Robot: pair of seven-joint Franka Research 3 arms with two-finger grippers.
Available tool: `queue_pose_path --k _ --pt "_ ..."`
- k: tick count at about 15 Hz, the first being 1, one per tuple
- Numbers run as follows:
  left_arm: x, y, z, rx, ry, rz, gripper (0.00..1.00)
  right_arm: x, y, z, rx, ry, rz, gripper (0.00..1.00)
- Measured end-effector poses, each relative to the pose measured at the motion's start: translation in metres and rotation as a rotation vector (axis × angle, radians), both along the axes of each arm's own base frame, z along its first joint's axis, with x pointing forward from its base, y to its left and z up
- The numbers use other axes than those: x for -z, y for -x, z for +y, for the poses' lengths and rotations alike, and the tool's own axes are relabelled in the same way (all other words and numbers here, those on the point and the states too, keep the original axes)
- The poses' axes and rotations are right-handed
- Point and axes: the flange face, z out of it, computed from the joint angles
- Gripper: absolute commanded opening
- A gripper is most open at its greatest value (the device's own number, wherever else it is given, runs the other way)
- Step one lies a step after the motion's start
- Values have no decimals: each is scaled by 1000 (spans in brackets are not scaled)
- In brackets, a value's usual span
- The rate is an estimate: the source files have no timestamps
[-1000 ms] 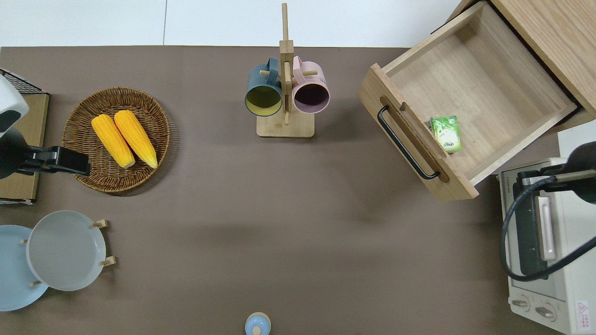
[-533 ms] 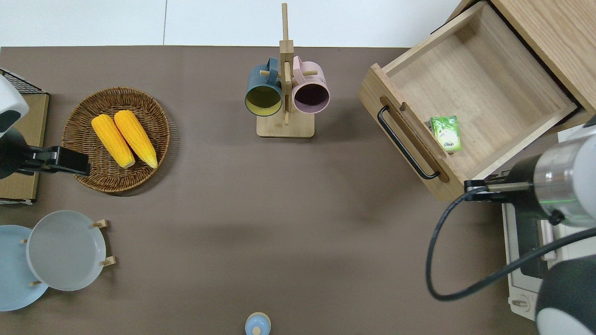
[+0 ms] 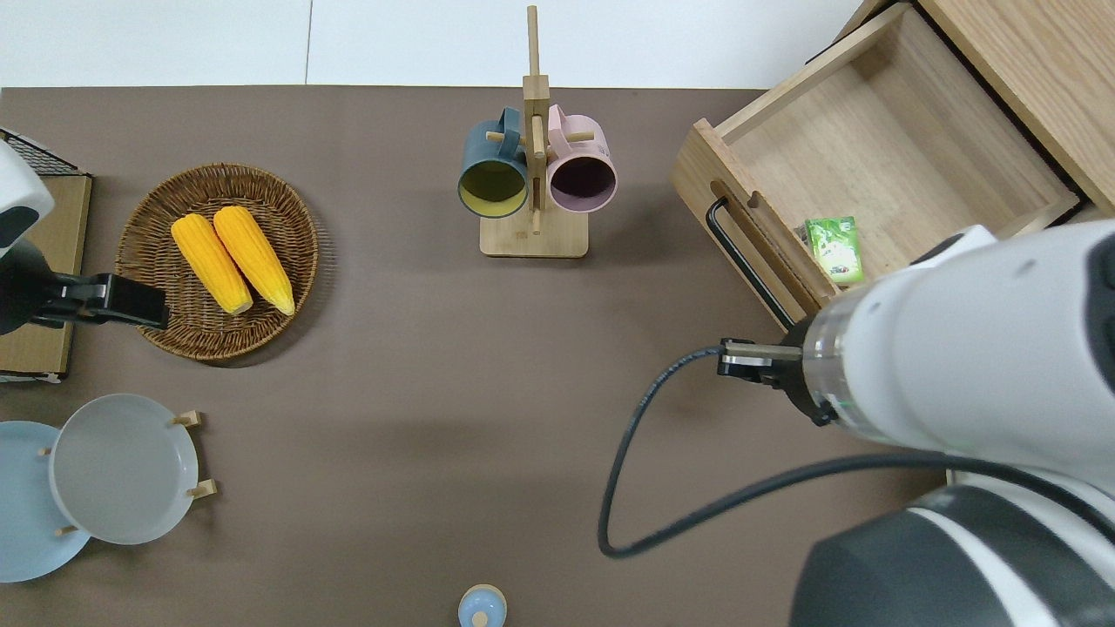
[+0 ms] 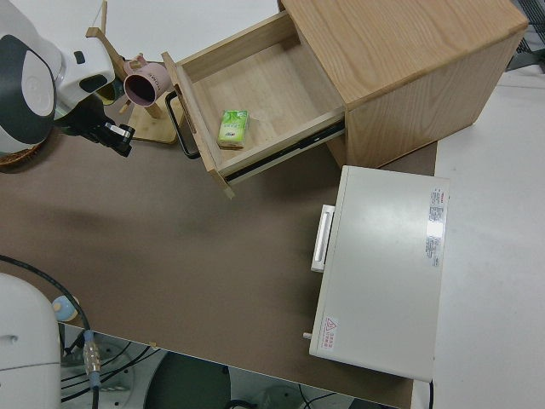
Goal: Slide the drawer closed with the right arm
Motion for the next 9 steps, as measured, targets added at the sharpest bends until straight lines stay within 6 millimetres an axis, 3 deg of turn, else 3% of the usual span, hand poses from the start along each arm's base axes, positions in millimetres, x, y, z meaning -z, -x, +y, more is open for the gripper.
queue_pose_path --k 6,9 --pt "0 0 0 0 0 0 993 55 -53 26 159 7 37 0" --pt "0 0 0 0 0 0 993 80 -69 32 275 21 52 0"
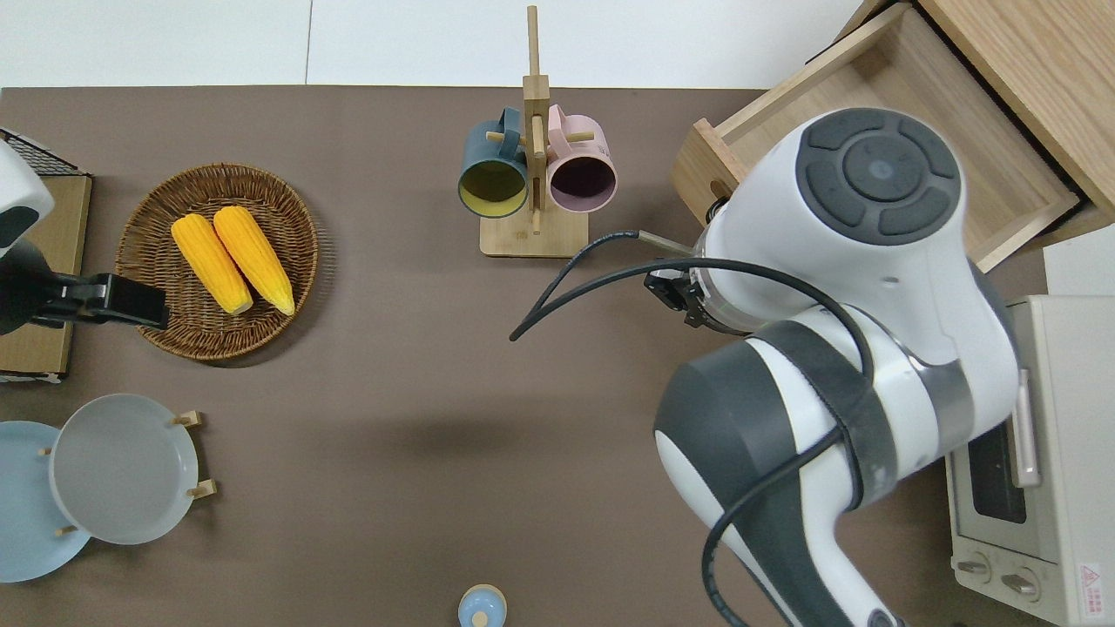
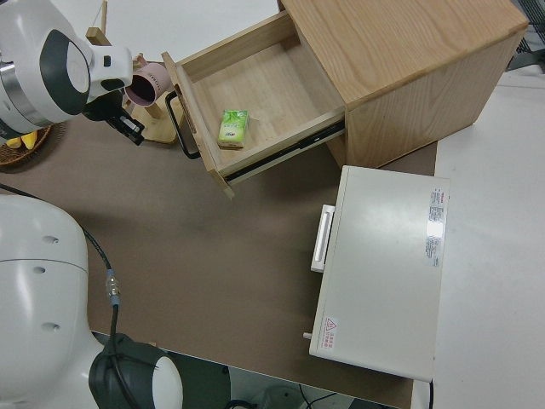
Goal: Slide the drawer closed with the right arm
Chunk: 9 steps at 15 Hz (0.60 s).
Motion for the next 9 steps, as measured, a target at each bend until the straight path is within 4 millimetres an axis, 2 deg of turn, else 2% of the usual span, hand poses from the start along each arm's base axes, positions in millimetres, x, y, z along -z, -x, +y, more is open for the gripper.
queue_pose_path --k 4,9 --pt "0 0 0 0 0 0 993 22 -8 3 117 42 15 0" --pt "0 0 0 0 0 0 993 36 -12 4 238 68 24 0"
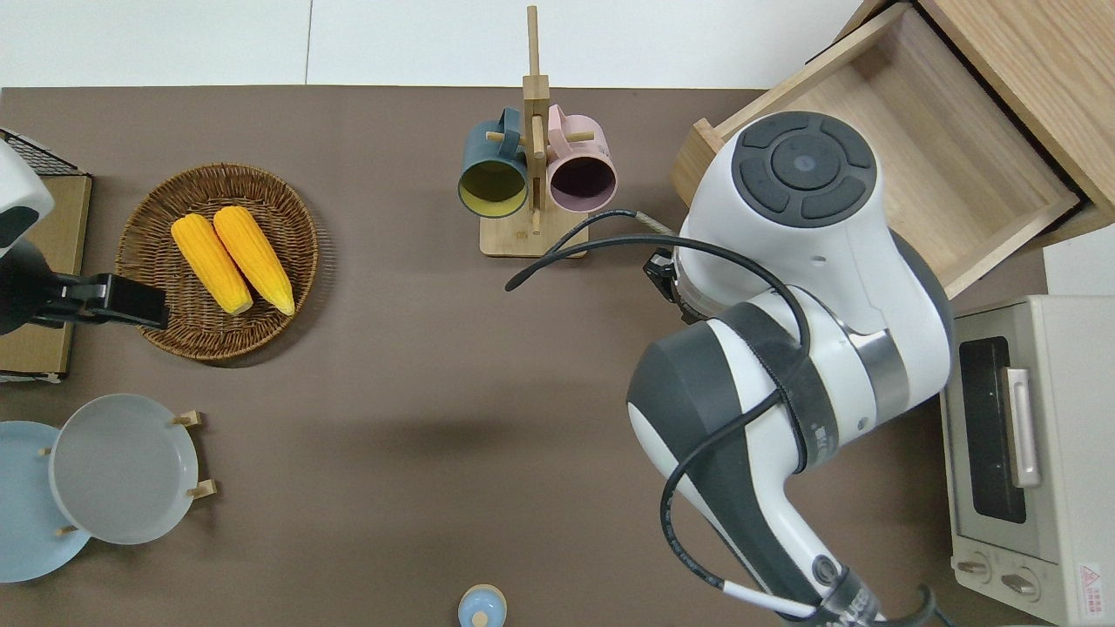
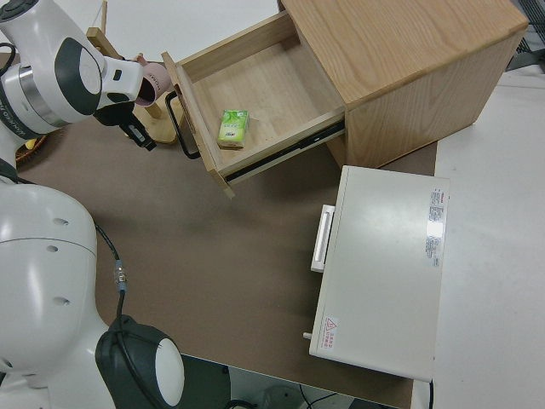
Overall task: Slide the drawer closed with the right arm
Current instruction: 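Push the wooden drawer away from the robot with the right gripper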
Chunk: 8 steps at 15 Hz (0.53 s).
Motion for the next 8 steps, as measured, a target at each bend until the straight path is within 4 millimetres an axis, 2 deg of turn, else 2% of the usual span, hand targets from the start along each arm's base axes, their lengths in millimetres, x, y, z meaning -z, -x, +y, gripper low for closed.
queue_pose_path --k 4,8 --pt "0 0 0 0 0 0 993 12 -5 -1 94 14 8 0" --pt "0 0 0 0 0 0 993 16 -14 -10 141 13 -9 0"
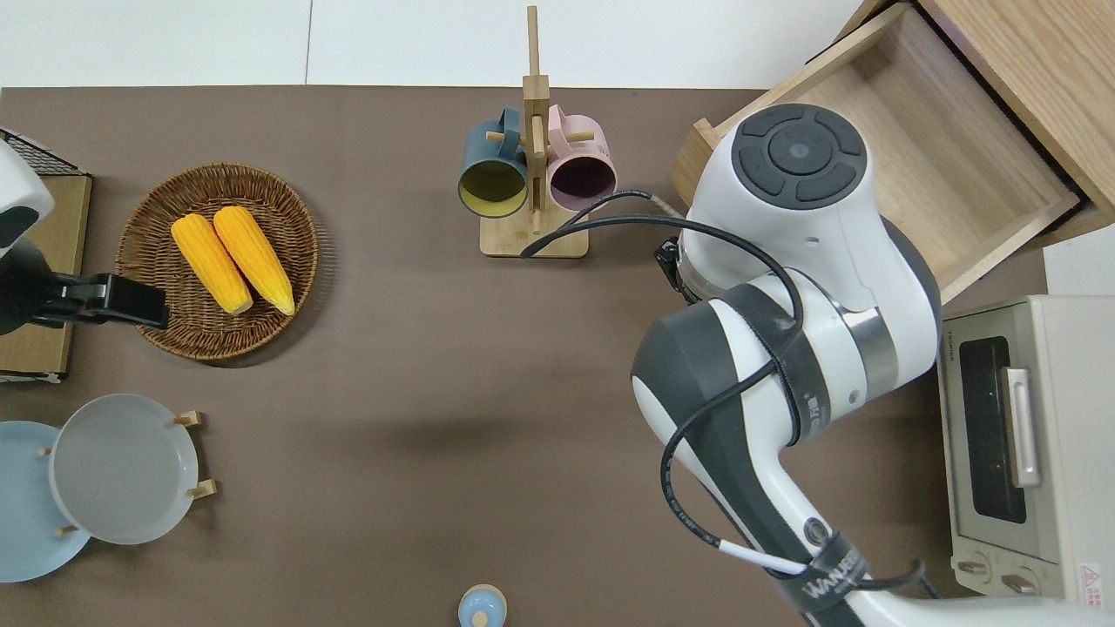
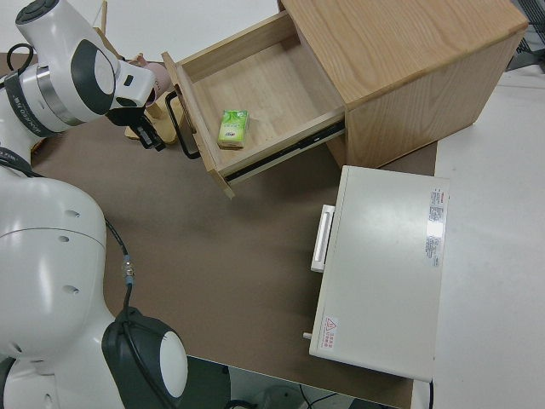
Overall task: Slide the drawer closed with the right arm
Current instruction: 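Push the wooden drawer away from the robot with the right gripper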
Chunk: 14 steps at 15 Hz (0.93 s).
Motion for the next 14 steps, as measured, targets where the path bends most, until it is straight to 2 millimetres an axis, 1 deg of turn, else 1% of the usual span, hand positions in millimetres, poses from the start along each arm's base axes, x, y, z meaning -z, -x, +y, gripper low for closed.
queue_pose_path --k 5,8,12,14 --pt "0 0 0 0 0 0 993 9 -16 -18 34 -7 -25 0" --pt "0 0 0 0 0 0 993 8 -25 -29 53 -20 -58 0" --pt "0 0 0 0 0 0 993 6 -32 -42 74 -25 -72 0" --pt "0 0 0 0 0 0 993 5 -38 -52 91 -27 -78 0"
